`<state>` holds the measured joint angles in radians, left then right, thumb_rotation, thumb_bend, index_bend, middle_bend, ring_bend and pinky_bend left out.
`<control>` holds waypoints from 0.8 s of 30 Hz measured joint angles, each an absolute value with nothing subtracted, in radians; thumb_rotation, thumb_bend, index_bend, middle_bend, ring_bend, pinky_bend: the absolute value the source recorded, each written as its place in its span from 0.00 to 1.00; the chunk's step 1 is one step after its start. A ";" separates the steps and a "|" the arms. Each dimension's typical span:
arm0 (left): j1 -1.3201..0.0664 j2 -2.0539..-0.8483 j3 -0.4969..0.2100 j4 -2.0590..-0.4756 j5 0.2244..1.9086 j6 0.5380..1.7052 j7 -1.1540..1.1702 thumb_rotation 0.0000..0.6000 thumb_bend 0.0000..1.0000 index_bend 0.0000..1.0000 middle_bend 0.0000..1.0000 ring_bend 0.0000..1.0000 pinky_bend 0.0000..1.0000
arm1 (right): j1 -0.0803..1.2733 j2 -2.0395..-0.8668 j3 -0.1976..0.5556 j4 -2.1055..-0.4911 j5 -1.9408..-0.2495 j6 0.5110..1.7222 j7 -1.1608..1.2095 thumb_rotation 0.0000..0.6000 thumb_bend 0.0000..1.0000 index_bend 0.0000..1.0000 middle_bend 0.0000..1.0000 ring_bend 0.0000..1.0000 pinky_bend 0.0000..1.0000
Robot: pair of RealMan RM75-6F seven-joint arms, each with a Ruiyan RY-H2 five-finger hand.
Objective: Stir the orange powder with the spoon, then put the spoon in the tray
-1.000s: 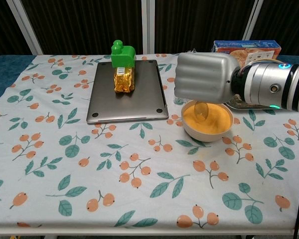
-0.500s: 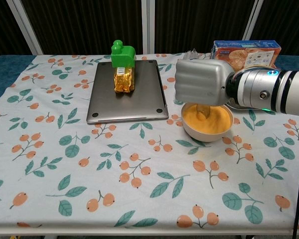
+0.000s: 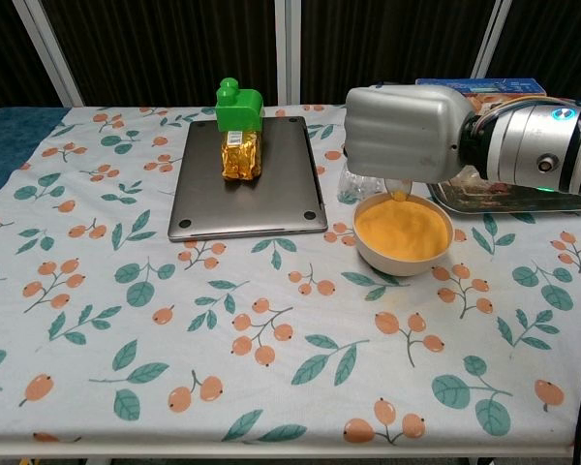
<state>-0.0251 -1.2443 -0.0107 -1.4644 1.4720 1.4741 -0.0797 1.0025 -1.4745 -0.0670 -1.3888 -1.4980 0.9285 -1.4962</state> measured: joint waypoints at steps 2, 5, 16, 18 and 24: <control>-0.024 -1.244 -0.010 -1.466 1.472 1.475 -0.079 1.00 0.04 0.10 0.12 0.10 0.13 | 0.997 -1.483 -0.059 -1.386 -1.494 0.930 -1.506 1.00 0.46 0.88 0.96 0.93 0.96; -0.022 -1.244 -0.009 -1.466 1.471 1.476 -0.080 1.00 0.04 0.10 0.12 0.10 0.13 | 0.986 -1.496 -0.046 -1.386 -1.471 0.931 -1.526 1.00 0.45 0.90 0.96 0.93 0.96; -0.021 -1.249 -0.009 -1.459 1.469 1.471 -0.086 1.00 0.04 0.10 0.12 0.10 0.13 | 0.929 -1.535 -0.017 -1.403 -1.379 0.969 -1.662 1.00 0.45 1.00 0.98 0.93 0.96; -0.023 -1.249 -0.010 -1.458 1.470 1.471 -0.088 1.00 0.04 0.10 0.12 0.10 0.13 | 0.919 -1.540 -0.014 -1.413 -1.365 0.982 -1.687 1.00 0.45 1.00 0.98 0.93 0.96; -0.022 -1.248 -0.010 -1.458 1.470 1.470 -0.087 1.00 0.04 0.10 0.12 0.10 0.13 | 0.896 -1.551 -0.012 -1.427 -1.345 1.009 -1.713 1.00 0.45 1.00 0.99 0.94 0.96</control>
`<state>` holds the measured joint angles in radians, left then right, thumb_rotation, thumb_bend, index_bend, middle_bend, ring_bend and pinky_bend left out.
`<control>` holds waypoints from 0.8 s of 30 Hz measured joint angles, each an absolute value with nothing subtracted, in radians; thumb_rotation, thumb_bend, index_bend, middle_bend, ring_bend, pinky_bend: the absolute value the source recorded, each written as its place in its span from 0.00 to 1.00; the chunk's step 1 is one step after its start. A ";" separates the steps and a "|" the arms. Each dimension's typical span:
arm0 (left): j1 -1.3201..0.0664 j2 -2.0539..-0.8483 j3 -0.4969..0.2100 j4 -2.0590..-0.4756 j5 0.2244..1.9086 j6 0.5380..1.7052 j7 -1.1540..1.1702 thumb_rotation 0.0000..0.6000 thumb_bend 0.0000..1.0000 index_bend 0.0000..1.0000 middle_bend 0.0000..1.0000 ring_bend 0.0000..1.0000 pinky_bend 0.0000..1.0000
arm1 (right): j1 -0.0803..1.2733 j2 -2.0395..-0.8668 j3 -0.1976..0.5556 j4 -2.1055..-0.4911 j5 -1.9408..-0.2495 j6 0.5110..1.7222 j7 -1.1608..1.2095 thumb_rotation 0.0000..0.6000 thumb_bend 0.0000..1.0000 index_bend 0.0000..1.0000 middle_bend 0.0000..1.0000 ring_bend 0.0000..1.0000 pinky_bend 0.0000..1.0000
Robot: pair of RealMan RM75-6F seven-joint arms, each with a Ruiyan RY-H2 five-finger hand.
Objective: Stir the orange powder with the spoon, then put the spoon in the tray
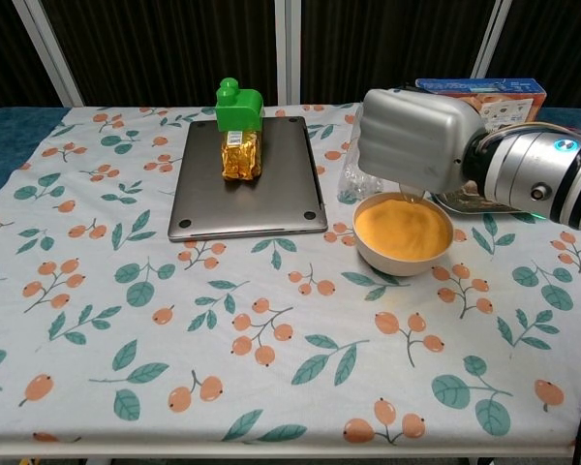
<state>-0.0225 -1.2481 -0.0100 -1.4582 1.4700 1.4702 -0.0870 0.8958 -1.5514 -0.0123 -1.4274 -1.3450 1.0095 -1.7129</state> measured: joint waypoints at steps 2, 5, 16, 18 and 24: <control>-0.022 -1.248 -0.010 -1.459 1.471 1.471 -0.085 1.00 0.04 0.10 0.12 0.10 0.13 | 0.891 -1.553 -0.010 -1.430 -1.334 1.011 -1.712 1.00 0.45 1.00 0.99 0.94 0.96; -0.022 -1.246 -0.009 -1.462 1.472 1.472 -0.082 1.00 0.04 0.10 0.12 0.10 0.13 | 0.888 -1.553 -0.002 -1.433 -1.321 1.013 -1.697 1.00 0.45 1.00 0.99 0.94 0.96; -0.025 -1.236 -0.010 -1.481 1.473 1.470 -0.064 1.00 0.04 0.10 0.12 0.10 0.13 | 0.867 -1.546 0.093 -1.459 -1.160 1.013 -1.487 1.00 0.45 1.00 0.99 0.94 0.96; -0.027 -1.233 -0.010 -1.486 1.473 1.467 -0.059 1.00 0.04 0.10 0.12 0.10 0.13 | 0.861 -1.542 0.114 -1.465 -1.120 1.012 -1.436 1.00 0.45 1.00 0.99 0.94 0.96; -0.034 -1.224 -0.012 -1.508 1.473 1.460 -0.039 1.00 0.04 0.10 0.12 0.10 0.13 | 0.846 -1.514 0.201 -1.479 -0.937 1.008 -1.270 1.00 0.45 1.00 0.99 0.94 0.96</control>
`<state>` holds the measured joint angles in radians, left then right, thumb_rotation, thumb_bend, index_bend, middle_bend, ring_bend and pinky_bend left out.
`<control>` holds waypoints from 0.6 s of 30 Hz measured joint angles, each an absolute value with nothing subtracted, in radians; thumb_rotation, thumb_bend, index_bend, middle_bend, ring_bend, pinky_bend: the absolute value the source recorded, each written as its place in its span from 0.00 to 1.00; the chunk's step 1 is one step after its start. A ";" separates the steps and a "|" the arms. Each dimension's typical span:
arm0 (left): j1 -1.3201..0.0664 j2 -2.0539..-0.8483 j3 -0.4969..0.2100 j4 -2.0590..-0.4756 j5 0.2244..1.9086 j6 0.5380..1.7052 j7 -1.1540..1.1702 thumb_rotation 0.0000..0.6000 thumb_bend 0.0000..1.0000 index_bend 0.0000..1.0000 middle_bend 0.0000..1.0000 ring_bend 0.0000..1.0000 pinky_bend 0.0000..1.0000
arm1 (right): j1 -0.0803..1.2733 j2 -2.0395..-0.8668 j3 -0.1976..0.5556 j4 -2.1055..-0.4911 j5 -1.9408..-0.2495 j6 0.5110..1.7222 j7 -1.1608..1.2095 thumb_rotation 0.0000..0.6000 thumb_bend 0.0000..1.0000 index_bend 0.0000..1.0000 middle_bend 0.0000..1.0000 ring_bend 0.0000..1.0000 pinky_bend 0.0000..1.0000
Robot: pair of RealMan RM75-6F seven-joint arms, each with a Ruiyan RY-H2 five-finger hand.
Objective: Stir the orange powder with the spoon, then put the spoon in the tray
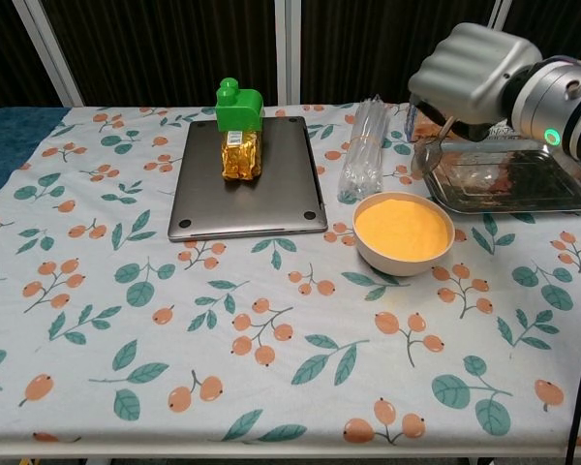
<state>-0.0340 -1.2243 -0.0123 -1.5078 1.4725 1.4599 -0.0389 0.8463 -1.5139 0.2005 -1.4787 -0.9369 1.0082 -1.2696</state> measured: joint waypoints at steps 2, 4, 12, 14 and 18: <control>-0.037 -1.222 -0.013 -1.516 1.472 1.457 -0.032 1.00 0.04 0.10 0.12 0.10 0.13 | 0.843 -1.503 0.224 -1.471 -0.876 0.999 -1.214 1.00 0.45 1.00 0.99 0.94 0.96; -0.041 -1.220 -0.014 -1.526 1.472 1.453 -0.023 1.00 0.04 0.10 0.12 0.10 0.13 | 0.842 -1.495 0.240 -1.450 -0.814 0.976 -1.162 1.00 0.45 1.00 0.99 0.94 0.96; -0.047 -1.211 -0.014 -1.558 1.469 1.447 0.008 1.00 0.04 0.10 0.12 0.10 0.13 | 0.850 -1.528 0.265 -1.259 -0.609 0.858 -0.995 1.00 0.40 0.93 0.99 0.93 0.96; -0.046 -1.208 -0.014 -1.563 1.466 1.447 0.013 1.00 0.04 0.10 0.12 0.10 0.13 | 0.855 -1.550 0.266 -1.194 -0.584 0.830 -0.961 1.00 0.37 0.88 0.99 0.93 0.96; -0.044 -1.203 -0.011 -1.572 1.463 1.446 0.021 1.00 0.04 0.10 0.12 0.10 0.13 | 0.864 -1.599 0.263 -1.074 -0.541 0.774 -0.905 1.00 0.25 0.77 0.99 0.93 0.95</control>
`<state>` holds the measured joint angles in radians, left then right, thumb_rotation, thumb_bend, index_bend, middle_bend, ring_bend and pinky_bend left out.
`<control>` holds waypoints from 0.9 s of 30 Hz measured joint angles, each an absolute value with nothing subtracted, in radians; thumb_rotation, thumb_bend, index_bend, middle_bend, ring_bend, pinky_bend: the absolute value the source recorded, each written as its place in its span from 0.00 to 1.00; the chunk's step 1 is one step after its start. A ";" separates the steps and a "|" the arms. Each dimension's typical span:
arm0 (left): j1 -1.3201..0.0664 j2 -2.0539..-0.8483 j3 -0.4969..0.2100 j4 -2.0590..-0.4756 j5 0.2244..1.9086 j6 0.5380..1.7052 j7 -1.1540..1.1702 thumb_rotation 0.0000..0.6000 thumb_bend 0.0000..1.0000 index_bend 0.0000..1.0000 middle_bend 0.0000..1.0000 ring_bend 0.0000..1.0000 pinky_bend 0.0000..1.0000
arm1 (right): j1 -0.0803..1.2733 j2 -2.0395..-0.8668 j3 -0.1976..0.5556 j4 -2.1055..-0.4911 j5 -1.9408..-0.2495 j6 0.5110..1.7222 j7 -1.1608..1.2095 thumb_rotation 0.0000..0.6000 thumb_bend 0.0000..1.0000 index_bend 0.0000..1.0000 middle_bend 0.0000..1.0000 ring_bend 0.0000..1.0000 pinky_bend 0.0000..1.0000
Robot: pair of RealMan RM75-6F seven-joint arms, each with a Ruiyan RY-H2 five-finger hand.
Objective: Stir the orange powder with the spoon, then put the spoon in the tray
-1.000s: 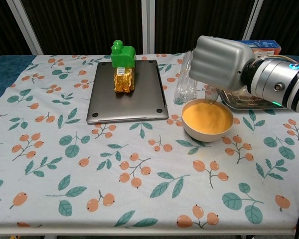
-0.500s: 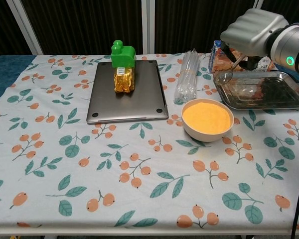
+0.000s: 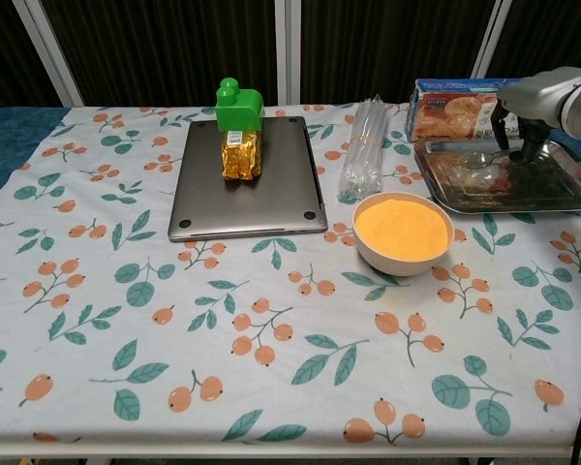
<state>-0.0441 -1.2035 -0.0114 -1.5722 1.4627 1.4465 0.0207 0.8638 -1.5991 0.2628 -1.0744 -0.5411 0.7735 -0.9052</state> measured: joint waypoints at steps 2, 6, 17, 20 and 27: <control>-0.044 -1.203 -0.011 -1.575 1.462 1.446 0.024 1.00 0.04 0.10 0.12 0.10 0.13 | 0.869 -1.624 0.260 -1.021 -0.518 0.744 -0.874 1.00 0.18 0.71 0.99 0.93 0.95; -0.044 -1.201 -0.010 -1.578 1.462 1.447 0.026 1.00 0.04 0.10 0.12 0.10 0.13 | 0.877 -1.656 0.249 -0.957 -0.496 0.714 -0.827 1.00 0.11 0.62 0.98 0.93 0.95; -0.047 -1.199 -0.017 -1.567 1.465 1.454 0.009 1.00 0.04 0.10 0.12 0.10 0.13 | 0.815 -1.527 0.248 -1.146 -0.581 0.775 -0.689 1.00 0.16 0.47 0.80 0.77 0.87; -0.051 -1.199 -0.019 -1.566 1.466 1.451 0.008 1.00 0.04 0.10 0.12 0.10 0.13 | 0.754 -1.429 0.244 -1.302 -0.672 0.840 -0.614 1.00 0.20 0.44 0.63 0.60 0.70; -0.064 -1.198 -0.024 -1.575 1.461 1.438 0.040 1.00 0.04 0.10 0.12 0.10 0.13 | 0.546 -1.196 0.174 -1.586 -1.005 1.002 -0.339 1.00 0.22 0.05 0.11 0.01 0.12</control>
